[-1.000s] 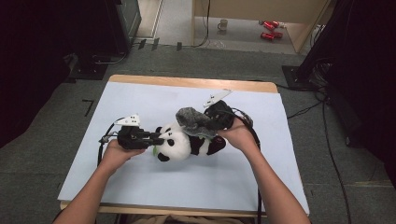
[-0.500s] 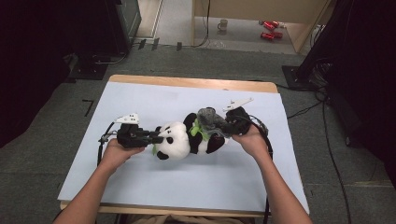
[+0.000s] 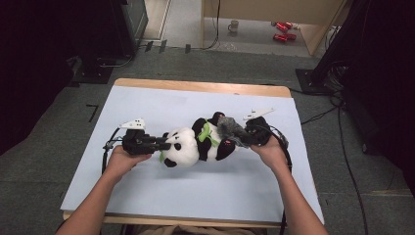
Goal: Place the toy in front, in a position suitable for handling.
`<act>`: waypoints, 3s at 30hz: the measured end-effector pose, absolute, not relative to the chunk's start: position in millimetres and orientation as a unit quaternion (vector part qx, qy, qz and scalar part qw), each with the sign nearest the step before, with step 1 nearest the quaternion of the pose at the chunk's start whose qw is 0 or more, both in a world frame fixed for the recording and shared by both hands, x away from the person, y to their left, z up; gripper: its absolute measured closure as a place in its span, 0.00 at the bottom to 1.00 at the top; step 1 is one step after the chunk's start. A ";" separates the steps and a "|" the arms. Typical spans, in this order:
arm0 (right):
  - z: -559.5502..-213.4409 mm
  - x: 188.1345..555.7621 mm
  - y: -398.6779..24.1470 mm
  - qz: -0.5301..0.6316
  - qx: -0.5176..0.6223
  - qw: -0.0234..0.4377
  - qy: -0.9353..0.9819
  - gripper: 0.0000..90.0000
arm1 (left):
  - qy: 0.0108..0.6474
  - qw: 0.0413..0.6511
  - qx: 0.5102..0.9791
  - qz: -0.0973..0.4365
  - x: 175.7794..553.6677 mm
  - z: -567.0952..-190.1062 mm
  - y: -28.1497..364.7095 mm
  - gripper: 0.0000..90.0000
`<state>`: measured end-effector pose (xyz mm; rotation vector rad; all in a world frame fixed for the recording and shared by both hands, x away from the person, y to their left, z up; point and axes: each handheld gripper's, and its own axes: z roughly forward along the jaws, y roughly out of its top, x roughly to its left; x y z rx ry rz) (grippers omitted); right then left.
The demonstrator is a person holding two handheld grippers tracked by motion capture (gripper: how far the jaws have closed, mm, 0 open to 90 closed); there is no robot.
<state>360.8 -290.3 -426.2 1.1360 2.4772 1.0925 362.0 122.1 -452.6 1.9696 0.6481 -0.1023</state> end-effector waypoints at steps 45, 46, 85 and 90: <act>-326.1 314.4 -266.0 0.449 0.320 0.107 0.828 0.87 | 0.354 0.495 0.789 -0.091 372.8 -444.8 124.3 0.97; -325.6 312.7 -262.4 0.449 0.314 0.104 0.830 0.87 | 0.352 0.494 0.790 -0.088 372.9 -444.6 124.5 0.97; -354.3 303.0 -236.0 0.418 0.289 0.067 0.858 0.87 | 0.267 0.486 0.831 0.044 350.1 -433.2 123.0 0.68; -361.3 304.3 -235.1 0.412 0.292 0.061 0.861 0.87 | 0.244 0.510 0.823 0.047 345.7 -427.8 124.8 0.59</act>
